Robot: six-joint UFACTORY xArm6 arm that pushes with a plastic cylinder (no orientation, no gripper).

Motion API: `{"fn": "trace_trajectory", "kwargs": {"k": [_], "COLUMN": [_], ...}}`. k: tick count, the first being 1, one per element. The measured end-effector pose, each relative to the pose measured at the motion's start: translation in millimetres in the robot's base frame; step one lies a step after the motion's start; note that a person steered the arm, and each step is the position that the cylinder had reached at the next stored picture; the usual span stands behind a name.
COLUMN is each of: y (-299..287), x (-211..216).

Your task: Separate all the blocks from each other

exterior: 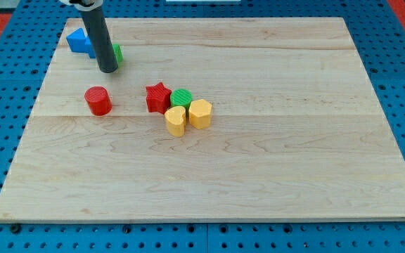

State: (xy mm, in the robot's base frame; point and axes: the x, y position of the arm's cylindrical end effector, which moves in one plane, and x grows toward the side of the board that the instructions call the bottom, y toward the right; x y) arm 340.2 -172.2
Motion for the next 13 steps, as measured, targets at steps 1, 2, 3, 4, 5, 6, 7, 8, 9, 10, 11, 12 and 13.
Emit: {"fn": "trace_trajectory", "kwargs": {"k": [1,2,3,4,5,6,7,8,9,10,11,12,13], "y": [-5,8,62,109,80,68,4,-24,-29,-41,-32,-132,-38], "x": [6,10,30,-7,-92,-121,-148,-135,-93,-93,-128,-119,-85]}}
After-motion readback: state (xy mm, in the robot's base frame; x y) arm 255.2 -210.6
